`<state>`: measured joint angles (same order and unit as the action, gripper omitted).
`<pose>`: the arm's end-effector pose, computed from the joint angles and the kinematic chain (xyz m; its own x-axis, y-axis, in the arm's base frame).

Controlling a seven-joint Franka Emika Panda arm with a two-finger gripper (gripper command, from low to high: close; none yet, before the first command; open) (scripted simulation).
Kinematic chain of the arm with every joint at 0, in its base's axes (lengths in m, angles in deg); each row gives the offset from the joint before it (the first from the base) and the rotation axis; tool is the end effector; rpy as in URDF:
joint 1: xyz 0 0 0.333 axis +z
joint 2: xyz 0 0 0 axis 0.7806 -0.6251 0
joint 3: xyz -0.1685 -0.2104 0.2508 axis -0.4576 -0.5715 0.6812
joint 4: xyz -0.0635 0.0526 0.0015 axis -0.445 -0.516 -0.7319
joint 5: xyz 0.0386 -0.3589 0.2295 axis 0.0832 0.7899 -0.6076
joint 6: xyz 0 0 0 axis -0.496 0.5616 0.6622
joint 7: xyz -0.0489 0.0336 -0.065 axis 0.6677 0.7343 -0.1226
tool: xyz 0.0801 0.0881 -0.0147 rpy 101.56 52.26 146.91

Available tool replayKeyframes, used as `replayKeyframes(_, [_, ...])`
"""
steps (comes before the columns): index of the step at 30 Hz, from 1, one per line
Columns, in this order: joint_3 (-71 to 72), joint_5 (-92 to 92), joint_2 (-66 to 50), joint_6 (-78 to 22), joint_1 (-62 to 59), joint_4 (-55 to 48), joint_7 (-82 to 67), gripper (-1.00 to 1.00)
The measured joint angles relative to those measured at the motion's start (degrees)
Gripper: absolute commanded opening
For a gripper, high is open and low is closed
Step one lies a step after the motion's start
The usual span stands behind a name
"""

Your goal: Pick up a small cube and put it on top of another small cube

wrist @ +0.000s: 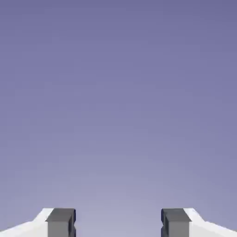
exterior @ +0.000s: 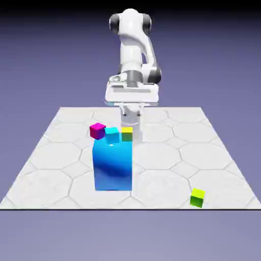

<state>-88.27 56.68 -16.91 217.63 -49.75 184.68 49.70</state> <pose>0.4103 0.0138 0.4661 0.5352 -0.6855 0.4936 -0.4857 -0.7278 -0.4841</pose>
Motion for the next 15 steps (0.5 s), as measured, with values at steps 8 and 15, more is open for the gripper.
replayKeyframes(8, [2.06,2.03,-16.61,-7.54,5.78,-11.44,17.02,0.00])
replayKeyframes(15, [3.85,3.81,-31.15,-14.13,11.19,-21.45,31.91,0.00])
